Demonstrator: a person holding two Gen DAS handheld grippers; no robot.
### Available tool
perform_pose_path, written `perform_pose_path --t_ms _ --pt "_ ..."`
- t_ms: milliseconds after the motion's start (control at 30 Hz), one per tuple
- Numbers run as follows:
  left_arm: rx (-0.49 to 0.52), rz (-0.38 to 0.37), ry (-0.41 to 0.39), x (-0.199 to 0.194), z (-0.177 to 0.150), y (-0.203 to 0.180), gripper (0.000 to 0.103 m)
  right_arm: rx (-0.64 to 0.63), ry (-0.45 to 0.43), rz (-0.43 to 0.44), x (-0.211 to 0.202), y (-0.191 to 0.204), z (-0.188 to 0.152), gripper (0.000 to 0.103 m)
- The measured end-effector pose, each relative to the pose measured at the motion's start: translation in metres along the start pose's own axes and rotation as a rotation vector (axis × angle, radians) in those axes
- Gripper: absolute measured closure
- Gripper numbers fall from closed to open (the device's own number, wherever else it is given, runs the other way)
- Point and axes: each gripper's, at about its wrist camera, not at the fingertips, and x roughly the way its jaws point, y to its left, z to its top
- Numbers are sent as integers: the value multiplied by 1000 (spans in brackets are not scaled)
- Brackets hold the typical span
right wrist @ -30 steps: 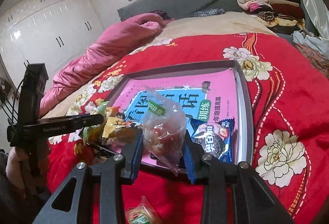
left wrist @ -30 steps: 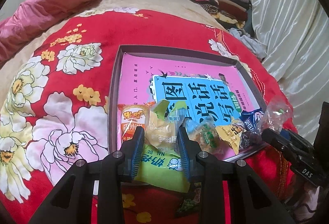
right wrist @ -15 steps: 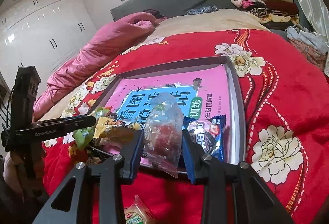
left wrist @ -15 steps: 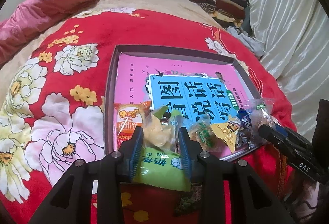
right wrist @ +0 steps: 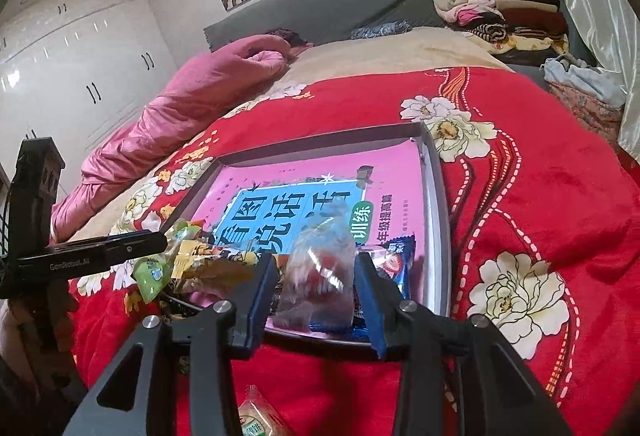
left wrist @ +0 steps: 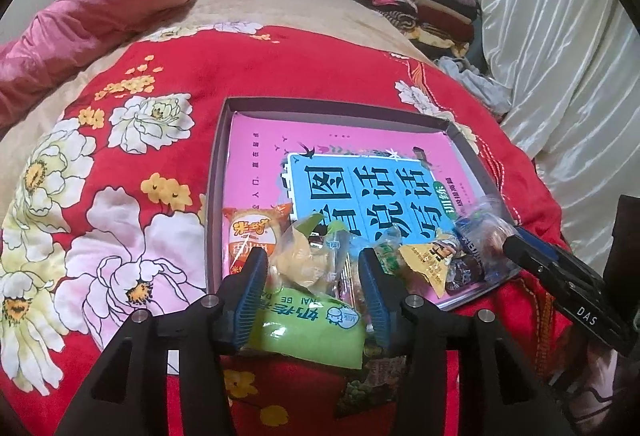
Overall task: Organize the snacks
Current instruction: 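Lower the milk snack bag into the tray with the left tool while the right tool lowers the clear bag, then open the left tool to release the milk snack bag while the right tool releases the clear bag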
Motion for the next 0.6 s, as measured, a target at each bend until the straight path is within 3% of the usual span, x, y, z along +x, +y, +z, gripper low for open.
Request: perform_pose_path --t_ms 467,600 --pt "10 -13 -20 -9 0 -5 33 13 -46 14 -10 -1 3 50" --pt "18 -21 -29 -14 1 -9 32 9 -60 13 -13 0 4 47"
